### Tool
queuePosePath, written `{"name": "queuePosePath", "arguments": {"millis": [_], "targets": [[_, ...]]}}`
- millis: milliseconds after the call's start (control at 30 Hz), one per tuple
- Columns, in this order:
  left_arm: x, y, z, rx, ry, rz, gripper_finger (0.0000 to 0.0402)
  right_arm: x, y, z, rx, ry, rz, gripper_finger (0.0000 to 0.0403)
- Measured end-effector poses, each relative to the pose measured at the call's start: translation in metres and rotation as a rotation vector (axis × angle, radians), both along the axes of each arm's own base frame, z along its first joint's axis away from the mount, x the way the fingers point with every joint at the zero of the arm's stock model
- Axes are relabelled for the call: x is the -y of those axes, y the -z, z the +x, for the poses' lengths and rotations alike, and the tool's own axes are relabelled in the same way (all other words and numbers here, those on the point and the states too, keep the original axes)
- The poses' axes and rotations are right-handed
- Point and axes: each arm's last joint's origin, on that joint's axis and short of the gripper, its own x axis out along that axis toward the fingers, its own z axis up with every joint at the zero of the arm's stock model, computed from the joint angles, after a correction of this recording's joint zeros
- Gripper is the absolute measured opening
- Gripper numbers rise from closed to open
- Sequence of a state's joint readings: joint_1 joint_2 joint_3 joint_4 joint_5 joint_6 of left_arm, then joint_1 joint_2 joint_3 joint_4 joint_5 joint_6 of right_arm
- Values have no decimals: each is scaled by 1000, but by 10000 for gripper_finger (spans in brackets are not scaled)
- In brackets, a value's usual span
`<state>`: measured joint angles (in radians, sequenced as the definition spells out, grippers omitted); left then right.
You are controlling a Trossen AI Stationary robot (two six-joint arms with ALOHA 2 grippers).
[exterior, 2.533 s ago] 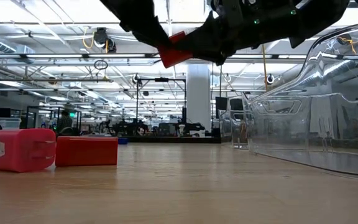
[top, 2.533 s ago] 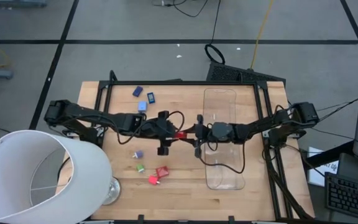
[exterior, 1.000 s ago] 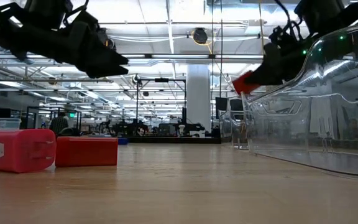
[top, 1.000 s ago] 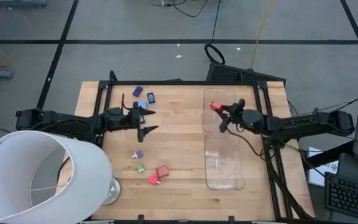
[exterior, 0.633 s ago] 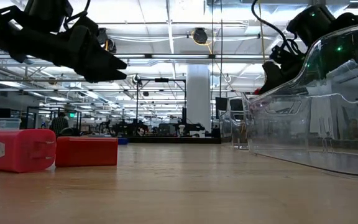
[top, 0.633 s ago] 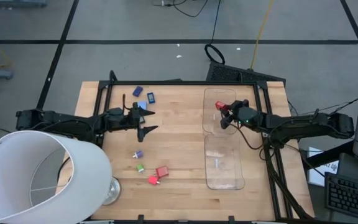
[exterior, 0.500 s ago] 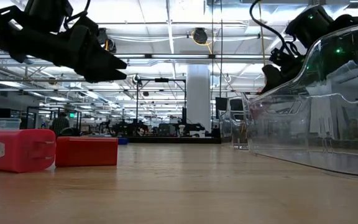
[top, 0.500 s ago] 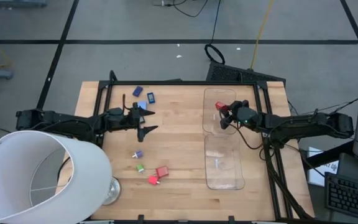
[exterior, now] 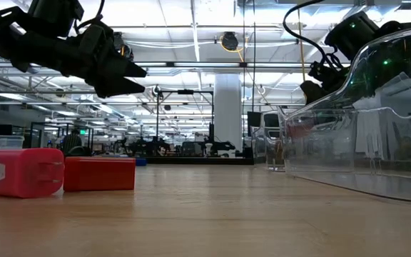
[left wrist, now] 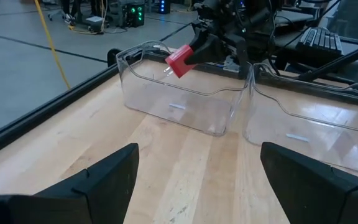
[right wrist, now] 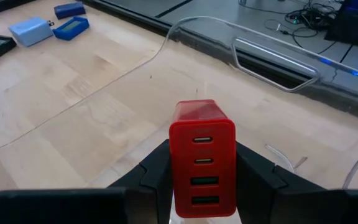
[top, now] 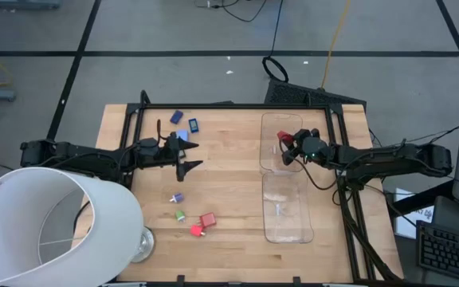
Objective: Pick & Place Office items
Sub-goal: Put the right red charger adapter into the top transparent bin
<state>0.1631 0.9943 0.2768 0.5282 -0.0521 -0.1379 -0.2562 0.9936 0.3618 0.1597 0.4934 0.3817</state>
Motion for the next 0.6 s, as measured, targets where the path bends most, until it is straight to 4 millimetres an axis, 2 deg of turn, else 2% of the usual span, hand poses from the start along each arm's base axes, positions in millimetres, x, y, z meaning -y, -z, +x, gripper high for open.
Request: {"name": "queuePosePath", "arguments": {"millis": [167,367,600], "targets": [[0,0,0,1,0,-1,335,0,0,0,0,1,-1,115],[0,0,0,2,-1,-1,335,0,0,0,-1,1,-1,139],[0,0,0,2,0,0,335,0,0,0,-1,1,-2,128]]}}
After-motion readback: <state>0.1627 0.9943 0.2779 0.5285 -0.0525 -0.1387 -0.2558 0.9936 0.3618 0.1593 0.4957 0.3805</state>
